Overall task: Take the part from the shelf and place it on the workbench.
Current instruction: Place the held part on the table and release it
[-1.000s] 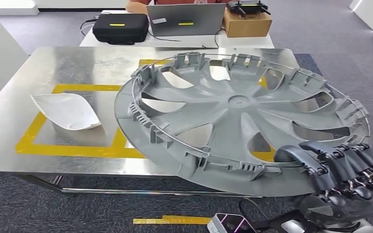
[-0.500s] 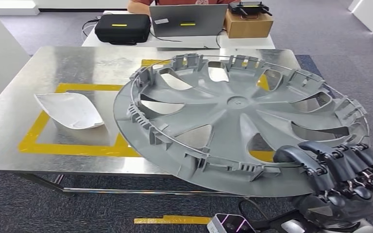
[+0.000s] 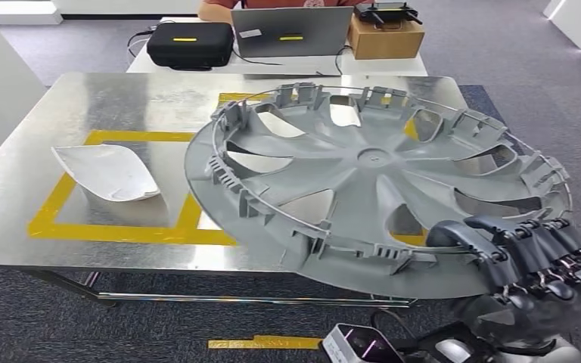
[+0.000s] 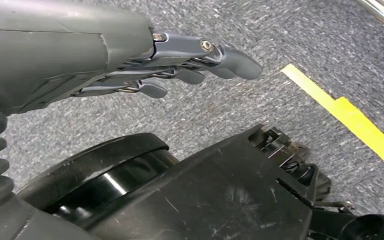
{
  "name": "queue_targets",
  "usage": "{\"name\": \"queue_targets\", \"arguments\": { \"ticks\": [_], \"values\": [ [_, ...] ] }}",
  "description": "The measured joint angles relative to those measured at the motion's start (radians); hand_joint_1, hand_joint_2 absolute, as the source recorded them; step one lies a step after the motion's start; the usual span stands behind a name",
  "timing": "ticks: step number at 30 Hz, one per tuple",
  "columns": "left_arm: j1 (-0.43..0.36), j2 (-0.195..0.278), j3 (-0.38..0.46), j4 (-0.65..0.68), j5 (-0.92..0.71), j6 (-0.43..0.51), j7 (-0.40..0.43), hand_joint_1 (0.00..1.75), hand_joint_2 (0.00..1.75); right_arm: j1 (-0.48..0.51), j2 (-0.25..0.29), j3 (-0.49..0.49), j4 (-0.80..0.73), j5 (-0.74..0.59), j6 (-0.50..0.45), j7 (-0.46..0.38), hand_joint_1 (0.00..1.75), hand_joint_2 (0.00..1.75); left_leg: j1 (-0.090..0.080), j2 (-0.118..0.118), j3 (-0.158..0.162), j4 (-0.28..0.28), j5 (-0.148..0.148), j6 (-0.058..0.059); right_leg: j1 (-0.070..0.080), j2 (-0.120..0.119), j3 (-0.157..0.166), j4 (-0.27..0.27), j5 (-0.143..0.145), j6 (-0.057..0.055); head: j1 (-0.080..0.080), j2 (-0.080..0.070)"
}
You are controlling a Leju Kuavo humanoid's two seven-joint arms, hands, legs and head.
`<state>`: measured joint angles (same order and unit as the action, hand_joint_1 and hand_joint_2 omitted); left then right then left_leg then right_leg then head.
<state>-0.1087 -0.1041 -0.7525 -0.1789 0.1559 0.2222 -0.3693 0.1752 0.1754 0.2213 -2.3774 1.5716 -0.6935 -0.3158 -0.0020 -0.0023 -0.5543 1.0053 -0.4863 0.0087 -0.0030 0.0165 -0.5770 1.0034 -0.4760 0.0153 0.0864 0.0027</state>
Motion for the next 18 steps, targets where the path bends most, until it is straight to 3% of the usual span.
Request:
{"name": "queue_targets", "arguments": {
  "ticks": [4,8,13,18],
  "values": [
    [0.0,0.002,-0.002,0.0,0.011,0.0,0.0,0.0,1.75,-0.016,-0.029,-0.004,0.041,0.0,0.0,0.062,1.75,1.75,0.0,0.0,0.0,0.0,0.0,0.0,0.0,0.0,0.0,0.0,0.0,0.0,0.0,0.0],
    [0.002,0.005,0.001,0.0,-0.028,-0.001,0.002,0.0,1.75,-0.011,-0.028,-0.006,0.078,0.001,0.0,0.017,1.75,1.75,0.0,0.0,0.0,0.0,0.001,0.0,0.0,0.0,0.0,0.0,0.0,0.0,0.0,0.0],
    [0.004,0.006,0.019,0.0,-0.074,-0.005,0.007,0.0,1.75,-0.002,-0.023,-0.008,0.157,-0.002,0.0,0.035,1.75,1.75,0.0,0.0,0.0,0.0,0.0,0.0,0.0,-0.001,0.0,0.0,0.0,0.0,0.0,0.0],
    [0.004,0.008,0.052,0.0,-0.094,-0.015,0.01,0.0,1.75,0.004,-0.018,-0.03,0.238,-0.026,0.0,0.001,1.75,1.75,0.0,0.0,-0.001,0.0,0.001,0.0,0.0,-0.001,-0.001,0.0,0.0,0.0,0.0,0.0]
  ]
}}
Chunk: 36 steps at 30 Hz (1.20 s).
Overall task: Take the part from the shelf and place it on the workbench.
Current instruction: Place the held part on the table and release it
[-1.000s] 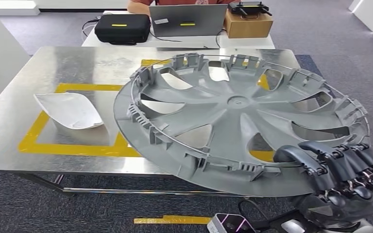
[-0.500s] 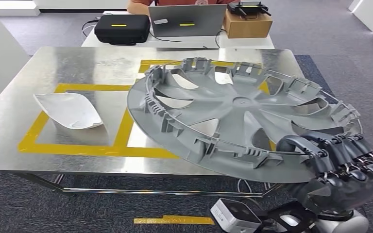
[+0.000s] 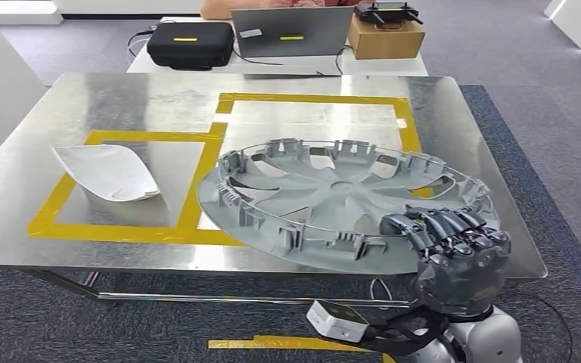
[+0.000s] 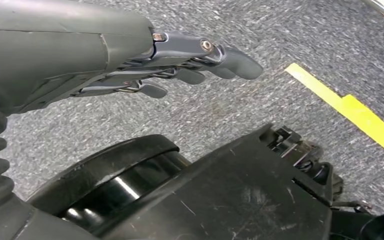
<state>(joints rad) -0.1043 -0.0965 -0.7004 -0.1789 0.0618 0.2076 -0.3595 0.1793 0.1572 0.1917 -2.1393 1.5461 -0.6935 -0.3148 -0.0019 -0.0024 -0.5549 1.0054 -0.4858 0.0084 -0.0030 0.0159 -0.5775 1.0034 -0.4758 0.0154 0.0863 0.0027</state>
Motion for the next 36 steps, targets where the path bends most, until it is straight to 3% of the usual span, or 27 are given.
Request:
{"name": "queue_targets", "arguments": {
  "ticks": [8,25,36],
  "values": [
    [0.0,0.0,0.002,0.0,0.015,-0.001,0.0,0.0,1.75,0.001,0.003,-0.007,0.095,0.025,0.0,0.063,1.75,1.75,0.0,0.0,0.0,0.0,0.0,0.0,0.0,0.0,0.0,0.0,0.0,0.0,0.0,0.0],
    [0.001,0.0,0.018,0.0,0.016,-0.002,0.005,0.0,1.75,0.0,-0.006,-0.042,0.215,0.026,-0.001,0.039,1.75,1.75,0.0,0.0,0.0,0.0,0.0,0.0,0.0,0.0,0.0,0.0,0.0,0.0,0.0,0.0],
    [0.003,0.002,0.024,0.0,0.008,-0.002,0.023,0.0,1.75,0.0,-0.013,-0.076,0.256,0.026,-0.001,-0.093,1.75,1.75,0.0,0.0,0.0,0.0,0.0,0.0,0.0,0.0,0.0,0.0,0.0,0.0,0.0,0.0]
  ]
}}
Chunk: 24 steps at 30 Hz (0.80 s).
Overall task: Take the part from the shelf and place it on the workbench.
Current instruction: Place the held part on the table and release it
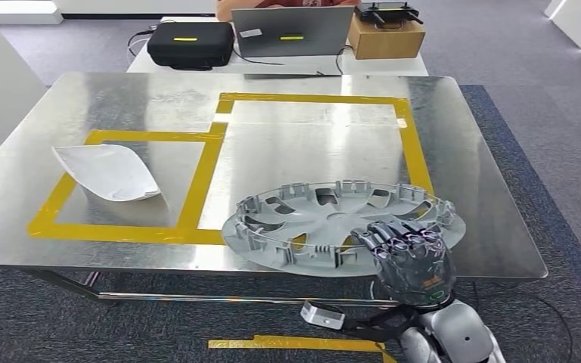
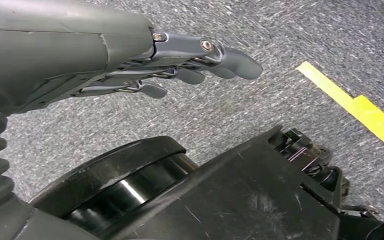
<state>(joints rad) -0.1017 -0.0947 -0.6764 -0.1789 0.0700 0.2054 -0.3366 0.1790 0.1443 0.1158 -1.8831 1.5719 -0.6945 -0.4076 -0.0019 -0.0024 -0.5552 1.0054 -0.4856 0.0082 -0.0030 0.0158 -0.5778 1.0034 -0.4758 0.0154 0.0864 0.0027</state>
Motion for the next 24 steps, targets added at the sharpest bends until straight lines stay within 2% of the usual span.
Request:
{"name": "queue_targets", "arguments": {
  "ticks": [7,12,17,21,24],
  "values": [
    [-0.001,0.001,0.0,0.0,-0.01,-0.005,0.0,0.0,1.75,-0.01,-0.014,-0.06,0.053,0.0,0.0,-0.062,1.75,1.75,0.0,0.0,0.0,0.0,0.0,0.0,0.0,0.0,0.0,0.0,0.0,0.0,0.0,0.0],
    [-0.001,0.001,0.0,0.0,-0.014,-0.006,0.001,0.0,1.75,-0.021,-0.032,-0.083,0.09,-0.001,0.0,-0.057,1.75,1.75,0.0,0.0,0.0,0.0,0.0,0.0,0.0,0.0,0.0,0.0,0.0,0.0,0.0,0.0],
    [-0.002,0.001,0.0,0.0,-0.017,-0.006,0.004,0.0,1.75,-0.033,-0.072,-0.1,0.131,-0.001,0.0,-0.01,1.75,1.75,0.0,0.0,0.0,0.0,0.0,0.0,0.0,0.0,0.0,0.0,0.0,0.0,0.0,0.0],
    [-0.003,0.001,0.0,0.0,-0.022,-0.006,0.007,0.0,1.75,-0.051,-0.122,-0.098,0.17,-0.001,0.0,0.092,1.75,1.75,0.0,0.0,0.0,0.0,0.0,0.0,0.0,0.0,0.0,0.0,0.0,0.0,0.0,0.0],
    [-0.004,0.001,0.0,0.0,-0.026,-0.01,0.009,0.0,1.75,-0.085,-0.193,-0.05,0.219,-0.001,0.0,0.295,1.75,1.75,0.0,0.0,0.0,0.0,0.0,0.0,0.0,0.0,0.0,0.0,0.0,0.0,0.0,0.0]
  ]
}}
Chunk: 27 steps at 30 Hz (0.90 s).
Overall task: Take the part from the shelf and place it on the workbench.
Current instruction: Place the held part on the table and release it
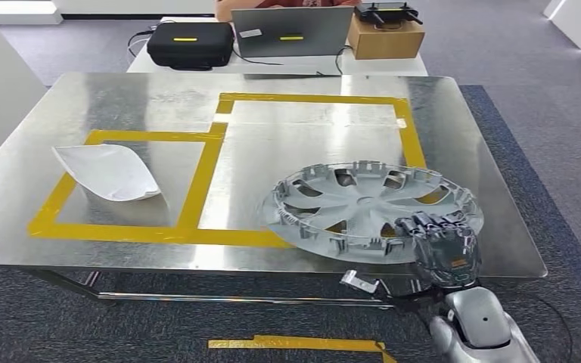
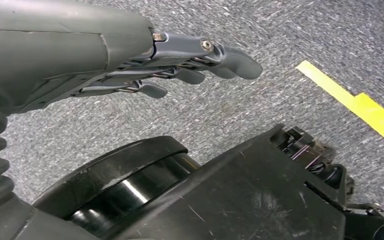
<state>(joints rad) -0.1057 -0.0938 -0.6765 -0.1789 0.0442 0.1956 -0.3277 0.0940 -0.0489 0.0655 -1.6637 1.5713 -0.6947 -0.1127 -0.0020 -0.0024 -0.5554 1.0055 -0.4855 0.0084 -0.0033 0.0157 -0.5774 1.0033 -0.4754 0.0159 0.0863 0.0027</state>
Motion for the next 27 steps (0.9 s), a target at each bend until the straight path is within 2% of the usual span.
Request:
{"name": "queue_targets", "arguments": {
  "ticks": [3,5,9,17,19,22,23,24,26,27],
  "values": [
    [-0.002,0.0,0.0,0.0,-0.001,-0.005,0.0,0.0,1.75,-0.046,-0.082,0.084,0.053,0.0,0.0,0.186,1.75,1.75,0.0,0.0,0.0,0.0,0.0,0.001,-0.001,0.0,0.0,0.0,0.001,0.001,0.0,0.0],
    [-0.002,0.0,0.0,0.0,-0.002,-0.007,0.0,0.0,1.75,-0.072,-0.131,0.14,0.082,0.0,0.0,0.26,1.75,1.75,-0.001,0.0,0.0,0.001,0.0,0.001,-0.001,0.0,0.0,0.0,0.001,0.002,0.0,0.0],
    [-0.003,0.0,0.0,0.0,-0.003,-0.009,0.0,0.0,1.75,-0.097,-0.185,0.212,0.115,0.001,0.0,0.286,1.75,1.75,-0.001,0.0,0.0,0.001,0.0,0.001,-0.001,0.0,0.0,0.0,0.001,0.002,0.0,0.0],
    [-0.003,0.0,0.0,0.0,-0.004,-0.008,0.0,0.0,1.75,-0.116,-0.228,0.261,0.147,0.001,0.0,0.309,1.75,1.75,-0.001,0.0,-0.001,0.001,0.0,0.001,0.0,0.0,-0.001,0.0,0.001,0.002,0.0,0.0],
    [-0.004,0.0,0.0,0.0,-0.005,-0.009,0.0,0.0,1.75,-0.138,-0.246,0.297,0.161,0.001,0.0,0.407,1.75,1.75,-0.001,0.0,-0.003,0.001,0.0,0.001,0.0,0.001,-0.001,0.0,0.001,0.002,0.0,0.0],
    [-0.005,0.0,0.0,0.0,-0.009,-0.009,0.0,0.0,1.75,-0.214,-0.3,0.44,0.205,0.001,0.0,0.675,1.75,1.75,-0.001,0.0,-0.002,0.001,0.001,0.001,0.0,0.002,-0.001,0.0,0.002,0.002,0.0,0.0],
    [-0.005,0.0,0.0,0.0,-0.009,-0.009,0.0,0.0,1.75,-0.24,-0.317,0.495,0.222,0.0,0.0,0.739,1.75,1.75,-0.001,0.0,-0.001,0.001,0.001,0.001,-0.001,0.002,-0.001,0.0,0.002,0.003,0.0,0.0],
    [-0.005,0.0,0.0,0.0,-0.01,-0.009,0.0,0.0,1.75,-0.259,-0.331,0.545,0.238,0.0,0.0,0.779,1.75,1.75,-0.001,0.0,-0.001,0.001,0.002,0.002,-0.001,0.001,-0.001,0.0,0.002,0.003,0.0,0.0],
    [-0.004,0.0,0.0,0.0,-0.01,-0.01,0.0,0.0,1.75,-0.281,-0.35,0.612,0.26,0.001,0.0,0.8,1.75,1.75,-0.001,-0.001,-0.001,0.001,0.002,0.003,-0.001,-0.001,-0.001,0.0,0.003,0.003,0.0,0.0],
    [-0.004,0.001,0.0,0.0,-0.01,-0.01,0.0,0.0,1.75,-0.288,-0.358,0.635,0.268,0.001,0.0,0.803,1.31,1.75,-0.001,-0.001,-0.002,0.001,0.003,0.003,-0.001,-0.002,-0.002,0.0,0.003,0.003,0.0,0.0]
  ]
}}
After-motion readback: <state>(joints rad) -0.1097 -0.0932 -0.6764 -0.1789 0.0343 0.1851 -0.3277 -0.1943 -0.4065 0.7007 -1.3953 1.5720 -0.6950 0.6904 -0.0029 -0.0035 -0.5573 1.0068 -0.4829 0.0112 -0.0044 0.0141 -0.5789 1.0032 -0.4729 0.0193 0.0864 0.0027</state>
